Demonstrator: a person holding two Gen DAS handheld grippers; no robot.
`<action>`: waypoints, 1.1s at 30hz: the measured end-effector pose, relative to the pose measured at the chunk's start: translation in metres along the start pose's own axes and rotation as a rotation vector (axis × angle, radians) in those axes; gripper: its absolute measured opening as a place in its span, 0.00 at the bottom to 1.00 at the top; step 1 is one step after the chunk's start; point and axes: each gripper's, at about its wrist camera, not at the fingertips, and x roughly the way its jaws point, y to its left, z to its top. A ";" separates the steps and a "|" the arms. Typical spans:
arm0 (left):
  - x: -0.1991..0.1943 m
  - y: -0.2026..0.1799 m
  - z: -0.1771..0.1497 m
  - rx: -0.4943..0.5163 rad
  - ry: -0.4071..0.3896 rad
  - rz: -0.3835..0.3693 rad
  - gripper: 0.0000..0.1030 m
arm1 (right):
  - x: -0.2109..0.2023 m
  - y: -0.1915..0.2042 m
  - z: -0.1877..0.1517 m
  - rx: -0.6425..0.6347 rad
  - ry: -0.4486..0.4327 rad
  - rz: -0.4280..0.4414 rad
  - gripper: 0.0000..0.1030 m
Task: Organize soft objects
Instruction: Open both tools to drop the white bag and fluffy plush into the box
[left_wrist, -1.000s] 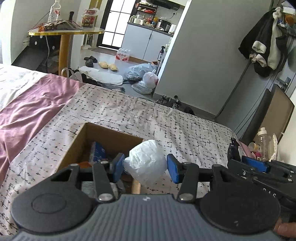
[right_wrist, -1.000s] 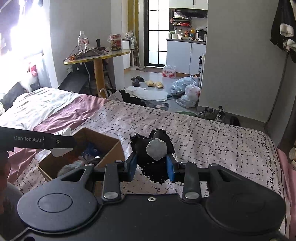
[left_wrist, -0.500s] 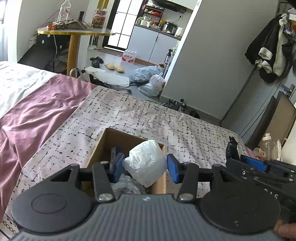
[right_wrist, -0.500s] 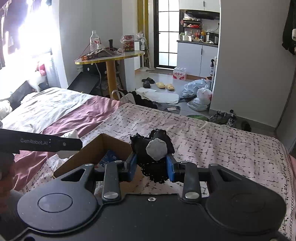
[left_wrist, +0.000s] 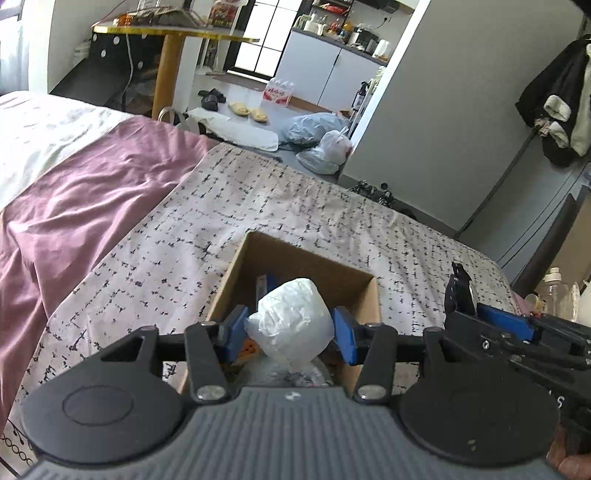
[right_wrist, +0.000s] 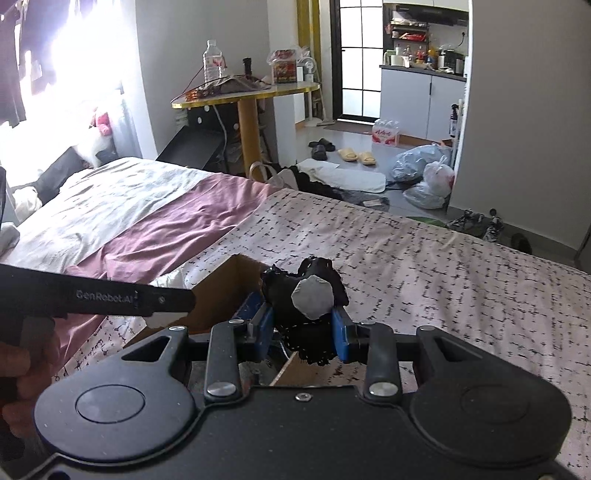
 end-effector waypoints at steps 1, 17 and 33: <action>0.001 0.001 0.000 0.001 0.004 0.009 0.48 | 0.002 0.002 0.001 -0.002 0.001 0.006 0.32; -0.003 0.025 0.003 -0.095 0.047 0.062 0.72 | 0.017 0.019 0.008 0.002 0.004 0.076 0.43; -0.041 0.002 0.014 -0.031 0.054 0.078 0.83 | -0.032 0.003 0.005 0.082 -0.009 0.021 0.76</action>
